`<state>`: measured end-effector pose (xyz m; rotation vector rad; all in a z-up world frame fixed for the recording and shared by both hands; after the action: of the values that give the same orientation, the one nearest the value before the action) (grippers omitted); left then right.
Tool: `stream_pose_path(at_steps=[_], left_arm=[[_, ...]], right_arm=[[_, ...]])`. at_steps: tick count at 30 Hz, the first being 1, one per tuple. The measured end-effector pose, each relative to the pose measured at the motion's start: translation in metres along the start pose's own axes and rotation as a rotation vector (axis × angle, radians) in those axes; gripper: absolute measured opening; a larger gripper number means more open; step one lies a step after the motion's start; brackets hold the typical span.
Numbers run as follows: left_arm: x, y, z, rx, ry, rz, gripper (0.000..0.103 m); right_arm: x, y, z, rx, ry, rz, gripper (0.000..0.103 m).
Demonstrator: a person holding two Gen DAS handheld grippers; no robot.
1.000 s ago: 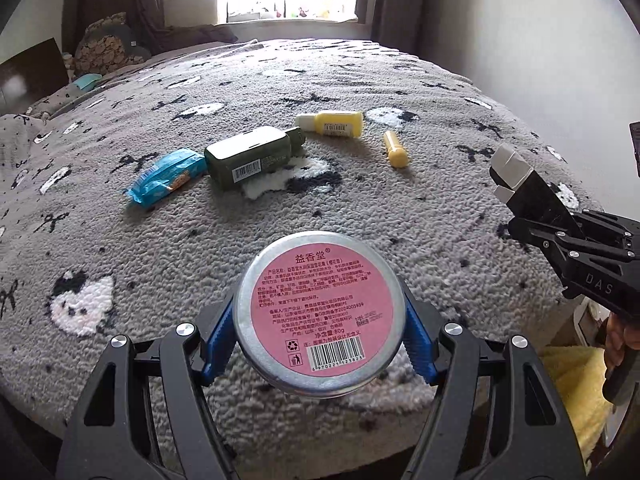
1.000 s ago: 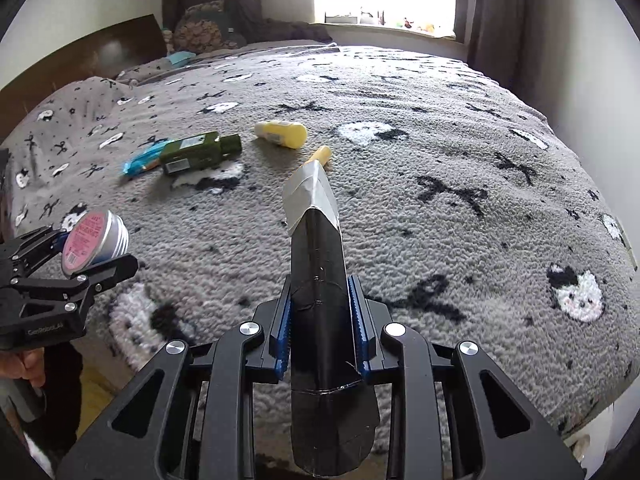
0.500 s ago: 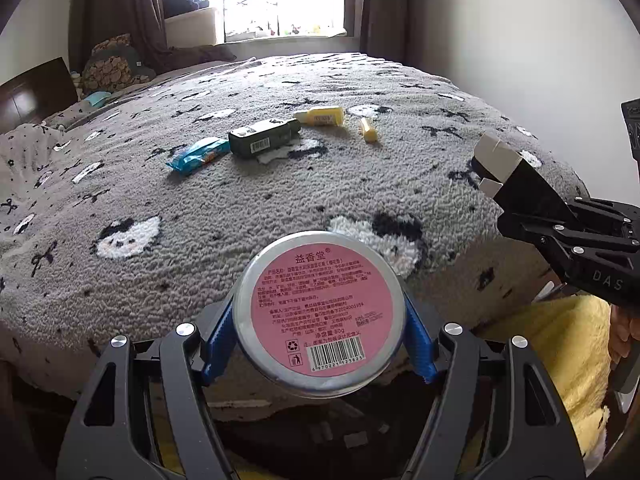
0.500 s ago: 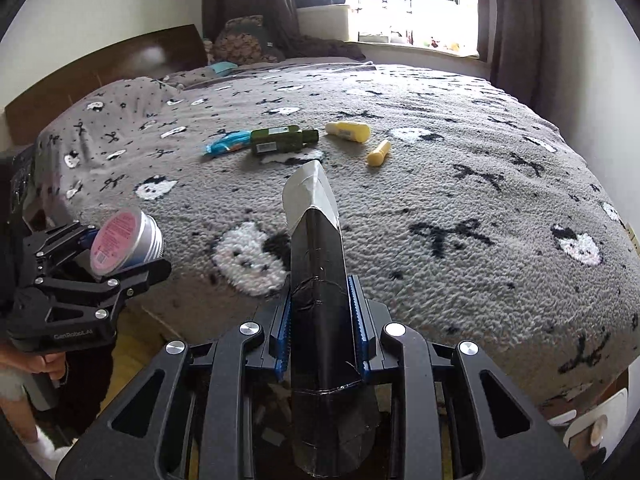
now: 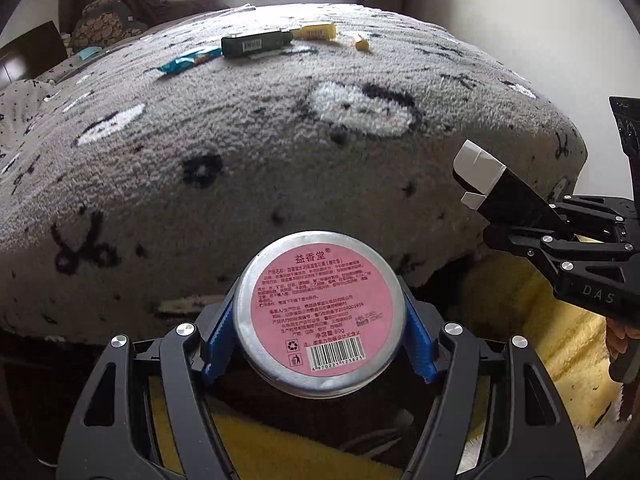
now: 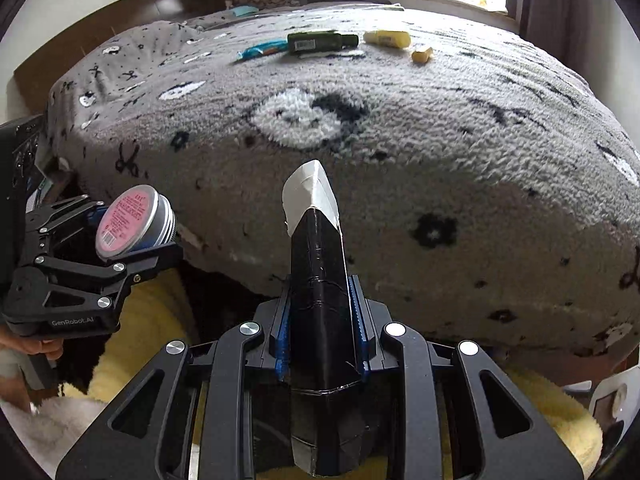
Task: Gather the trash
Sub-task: 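Lower the tin and black box past the bed edge toward the bin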
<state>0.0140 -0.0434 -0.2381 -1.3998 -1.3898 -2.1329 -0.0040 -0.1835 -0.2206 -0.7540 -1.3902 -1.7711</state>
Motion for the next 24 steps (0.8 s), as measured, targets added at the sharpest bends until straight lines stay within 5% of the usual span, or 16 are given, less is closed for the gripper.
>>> stream_pose_path(at_steps=[14, 24], left_arm=[[-0.064, -0.068, -0.008, 0.044, -0.056, 0.206, 0.067], [-0.096, -0.1, -0.011, 0.081, -0.129, 0.314, 0.067]], right_arm=[[-0.065, -0.058, -0.01, -0.051, 0.02, 0.229, 0.026], [-0.101, -0.075, -0.017, -0.101, -0.024, 0.315, 0.026]])
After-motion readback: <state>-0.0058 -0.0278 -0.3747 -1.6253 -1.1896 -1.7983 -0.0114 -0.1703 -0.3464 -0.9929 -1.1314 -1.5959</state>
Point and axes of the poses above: each gripper's, at about its wrist camera, not at the fingertips, and x roughly against the way its jaws point, z to its left, y to its top, the point moved 7 cm from there along -x, roughly the way its jaws point, and after that the axes turned 13 degrees about -x, right-handed, at the moved point
